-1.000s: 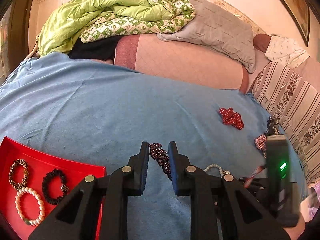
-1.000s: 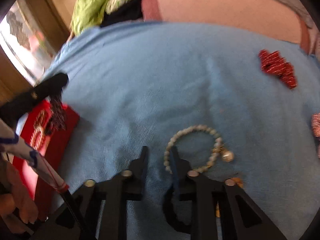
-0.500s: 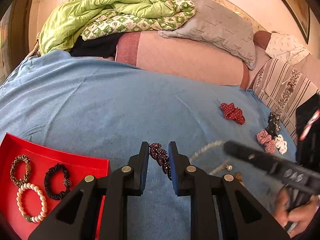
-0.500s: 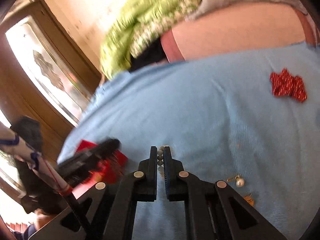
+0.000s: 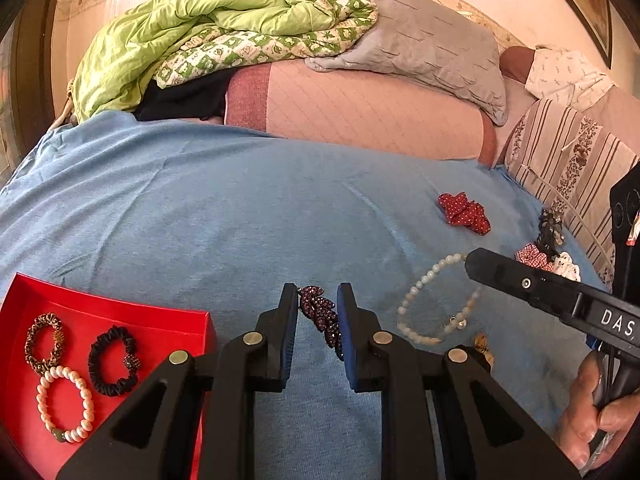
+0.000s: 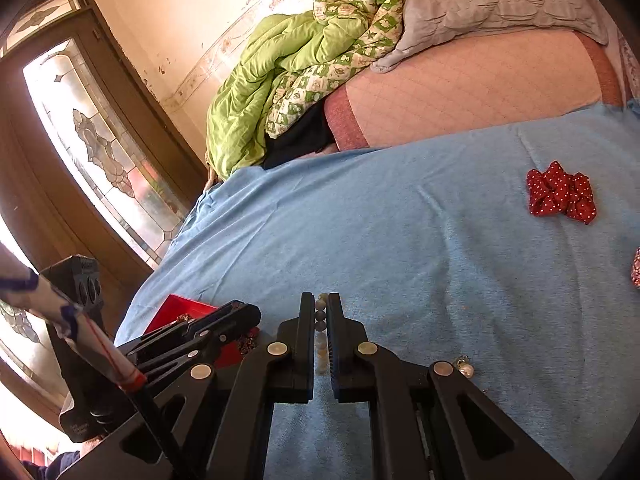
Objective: Organize jewelry
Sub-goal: 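Carry the brooch with the left tool while the right tool carries the white-bead bracelet to the tray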
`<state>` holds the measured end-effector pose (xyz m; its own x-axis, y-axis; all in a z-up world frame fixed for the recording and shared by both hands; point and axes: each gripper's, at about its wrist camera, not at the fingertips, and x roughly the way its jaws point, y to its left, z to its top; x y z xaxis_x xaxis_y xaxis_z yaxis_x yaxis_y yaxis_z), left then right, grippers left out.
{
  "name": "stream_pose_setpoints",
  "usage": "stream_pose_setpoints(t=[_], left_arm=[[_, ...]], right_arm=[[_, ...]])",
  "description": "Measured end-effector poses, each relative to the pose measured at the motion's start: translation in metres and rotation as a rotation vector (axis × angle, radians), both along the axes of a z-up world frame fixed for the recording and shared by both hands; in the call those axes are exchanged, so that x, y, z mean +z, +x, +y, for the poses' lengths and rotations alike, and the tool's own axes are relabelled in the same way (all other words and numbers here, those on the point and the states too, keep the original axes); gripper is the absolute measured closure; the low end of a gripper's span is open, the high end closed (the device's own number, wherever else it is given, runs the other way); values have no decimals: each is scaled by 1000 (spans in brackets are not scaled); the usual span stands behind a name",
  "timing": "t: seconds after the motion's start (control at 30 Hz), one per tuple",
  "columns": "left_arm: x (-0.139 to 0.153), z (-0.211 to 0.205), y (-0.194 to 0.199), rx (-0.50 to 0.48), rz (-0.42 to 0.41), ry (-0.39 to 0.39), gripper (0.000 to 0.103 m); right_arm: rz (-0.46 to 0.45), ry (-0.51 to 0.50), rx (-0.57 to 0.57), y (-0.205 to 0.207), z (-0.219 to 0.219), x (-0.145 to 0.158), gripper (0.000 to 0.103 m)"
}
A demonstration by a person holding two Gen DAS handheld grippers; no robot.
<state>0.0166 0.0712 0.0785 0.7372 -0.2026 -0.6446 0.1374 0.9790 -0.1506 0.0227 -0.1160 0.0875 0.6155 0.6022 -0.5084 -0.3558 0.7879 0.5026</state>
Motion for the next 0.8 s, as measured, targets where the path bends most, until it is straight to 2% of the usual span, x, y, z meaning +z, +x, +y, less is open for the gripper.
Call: stream_pose_setpoints(t=[0.2,0.47,0.8], left_arm=[[3,2,-7,10,-18,20,84],[15,10,-25,33,-45,2,84],[31,26,-67,66,-93,15,84]], right_arm=[[0,14,-6,-4,-3,1,97],[0,22,-8,-14,3,4,96],[-25,26,4,-46,20,13,96]])
